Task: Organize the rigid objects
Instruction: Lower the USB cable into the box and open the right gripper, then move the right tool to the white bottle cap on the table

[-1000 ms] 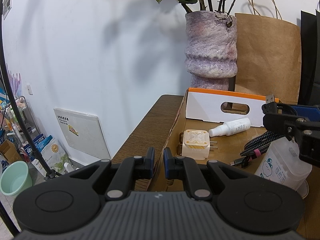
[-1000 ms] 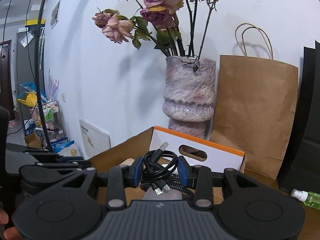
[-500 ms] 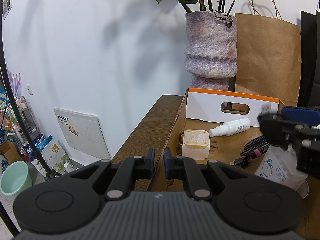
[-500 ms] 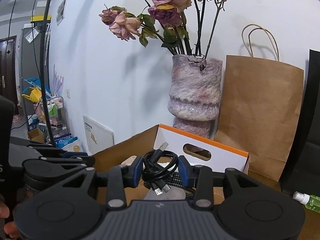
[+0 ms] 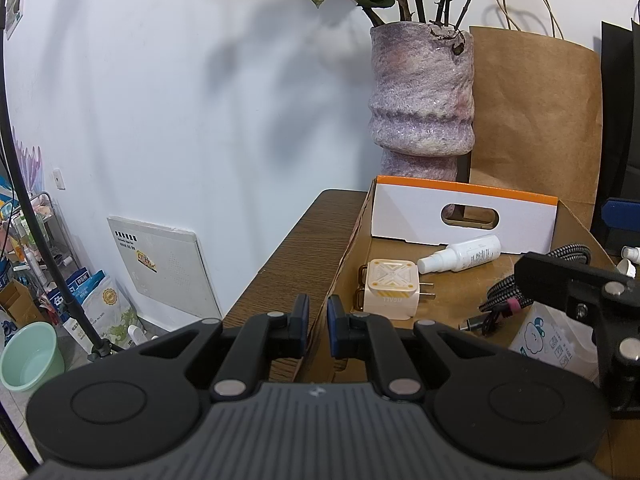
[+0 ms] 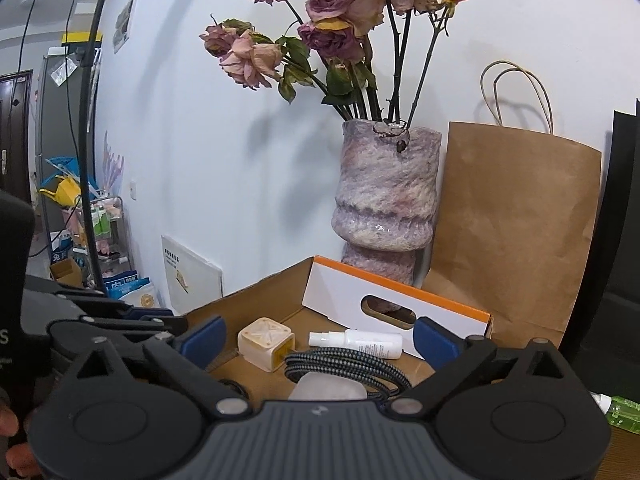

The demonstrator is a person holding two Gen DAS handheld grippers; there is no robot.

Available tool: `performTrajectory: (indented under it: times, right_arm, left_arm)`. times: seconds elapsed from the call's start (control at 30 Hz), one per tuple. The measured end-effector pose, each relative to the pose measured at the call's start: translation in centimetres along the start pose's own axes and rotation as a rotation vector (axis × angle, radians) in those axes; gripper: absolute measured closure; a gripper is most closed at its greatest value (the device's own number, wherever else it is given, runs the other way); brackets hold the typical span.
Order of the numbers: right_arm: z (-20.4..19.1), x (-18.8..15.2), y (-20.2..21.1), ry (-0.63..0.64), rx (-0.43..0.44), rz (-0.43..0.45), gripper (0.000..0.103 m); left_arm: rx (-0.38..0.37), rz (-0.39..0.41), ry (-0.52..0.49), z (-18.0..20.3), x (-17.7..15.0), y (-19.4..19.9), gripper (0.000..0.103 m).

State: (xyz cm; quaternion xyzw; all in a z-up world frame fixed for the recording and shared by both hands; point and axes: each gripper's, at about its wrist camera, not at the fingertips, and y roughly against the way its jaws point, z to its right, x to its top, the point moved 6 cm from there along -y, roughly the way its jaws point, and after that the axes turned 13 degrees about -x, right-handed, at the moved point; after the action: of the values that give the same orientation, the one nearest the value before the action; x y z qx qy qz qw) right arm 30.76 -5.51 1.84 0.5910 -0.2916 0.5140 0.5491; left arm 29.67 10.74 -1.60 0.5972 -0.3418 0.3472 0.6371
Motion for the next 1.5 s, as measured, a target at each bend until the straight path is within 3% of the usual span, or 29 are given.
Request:
performTrajectory:
  times: [0.27, 0.5, 0.77, 0.87, 1.07, 1.17, 1.3, 1.37, 1.47, 1.5]
  right_arm:
    - [1.6, 0.6, 0.4, -0.042, 0.006, 0.016, 0.000]
    - [8.7, 1.4, 0.5, -0.179, -0.153, 0.038, 0.000]
    - [16.4, -2.3, -3.0, -0.302, -0.375, -0.108, 0.000]
    - [17.6, -4.6, -5.0, -0.317, -0.409, -0.189, 0.001]
    - [17.9, -8.3, -7.3, -0.300, -0.442, -0.300, 0.009]
    - [17.9, -9.1, -7.9, -0.305, -0.444, -0.315, 0.012]
    - [17.9, -9.9, -8.4, -0.318, -0.443, -0.345, 0.026]
    - [17.9, -9.8, -8.4, -0.316, -0.448, -0.343, 0.027]
    - [17.8, -9.7, -8.3, -0.318, -0.448, -0.340, 0.040]
    - [17.8, -9.6, -8.3, -0.318, -0.445, -0.336, 0.050]
  left_arm:
    - [0.000, 0.000, 0.000, 0.0, 0.0, 0.0, 0.092]
    - [0.000, 0.000, 0.000, 0.0, 0.0, 0.0, 0.092]
    - [0.000, 0.000, 0.000, 0.0, 0.0, 0.0, 0.092]
    - [0.000, 0.000, 0.000, 0.0, 0.0, 0.0, 0.092]
    - [0.000, 0.000, 0.000, 0.0, 0.0, 0.0, 0.092]
    - [0.000, 0.000, 0.000, 0.0, 0.0, 0.0, 0.092]
    - [0.000, 0.000, 0.000, 0.0, 0.0, 0.0, 0.092]
    - [0.000, 0.000, 0.000, 0.0, 0.0, 0.0, 0.092]
    - [0.000, 0.000, 0.000, 0.0, 0.0, 0.0, 0.092]
    - [0.000, 0.000, 0.000, 0.0, 0.0, 0.0, 0.092]
